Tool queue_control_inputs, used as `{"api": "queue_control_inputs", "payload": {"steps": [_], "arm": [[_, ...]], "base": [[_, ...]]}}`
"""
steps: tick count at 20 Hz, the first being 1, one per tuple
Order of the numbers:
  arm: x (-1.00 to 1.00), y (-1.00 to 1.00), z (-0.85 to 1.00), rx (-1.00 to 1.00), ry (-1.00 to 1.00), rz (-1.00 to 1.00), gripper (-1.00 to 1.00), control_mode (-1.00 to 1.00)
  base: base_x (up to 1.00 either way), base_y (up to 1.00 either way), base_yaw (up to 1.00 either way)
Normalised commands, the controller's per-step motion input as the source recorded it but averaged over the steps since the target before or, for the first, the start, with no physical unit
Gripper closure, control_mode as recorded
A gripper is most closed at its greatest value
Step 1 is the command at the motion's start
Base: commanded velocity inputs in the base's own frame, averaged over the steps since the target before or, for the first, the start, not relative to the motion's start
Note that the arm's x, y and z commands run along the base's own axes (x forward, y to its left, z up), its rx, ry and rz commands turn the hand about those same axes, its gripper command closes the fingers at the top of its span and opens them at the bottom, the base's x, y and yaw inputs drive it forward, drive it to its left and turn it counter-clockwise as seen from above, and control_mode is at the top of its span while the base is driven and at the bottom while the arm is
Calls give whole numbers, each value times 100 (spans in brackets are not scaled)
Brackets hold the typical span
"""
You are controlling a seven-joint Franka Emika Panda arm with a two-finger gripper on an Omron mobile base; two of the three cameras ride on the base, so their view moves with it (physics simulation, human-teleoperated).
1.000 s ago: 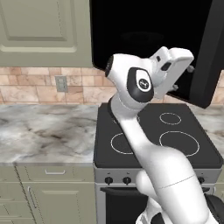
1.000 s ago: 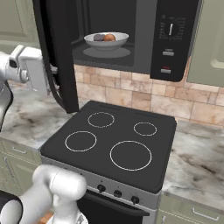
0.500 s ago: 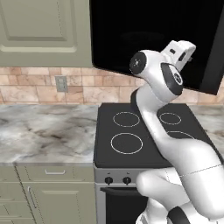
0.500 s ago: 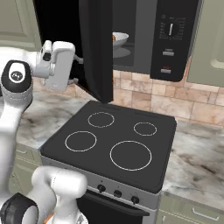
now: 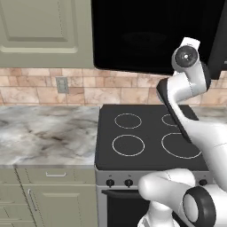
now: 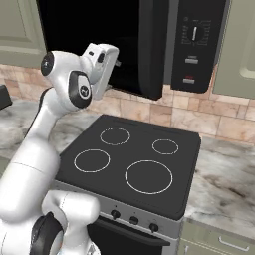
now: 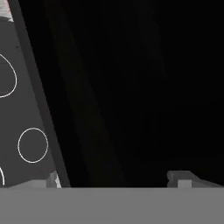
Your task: Place the bowl containing the onion and eggplant in the microwave. Close the microwave door and press the start button to microwave the meal.
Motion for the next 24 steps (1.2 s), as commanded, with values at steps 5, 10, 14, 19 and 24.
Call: {"api": "queue_control_inputs", "payload": {"steps": [5,10,14,19,24], "arm": [[72,-13,0,0,11,38,-100,-100],[58,0,18,0,5,19,-100,-100],[60,0,21,0,6,13,-100,-100],[76,0,-2,0,1,9,-100,-100],[34,0,-54,-1,-7,3,-100,-100]], "base": [[0,0,0],[0,0,0],[0,0,0],[0,0,0],[0,0,0]]}}
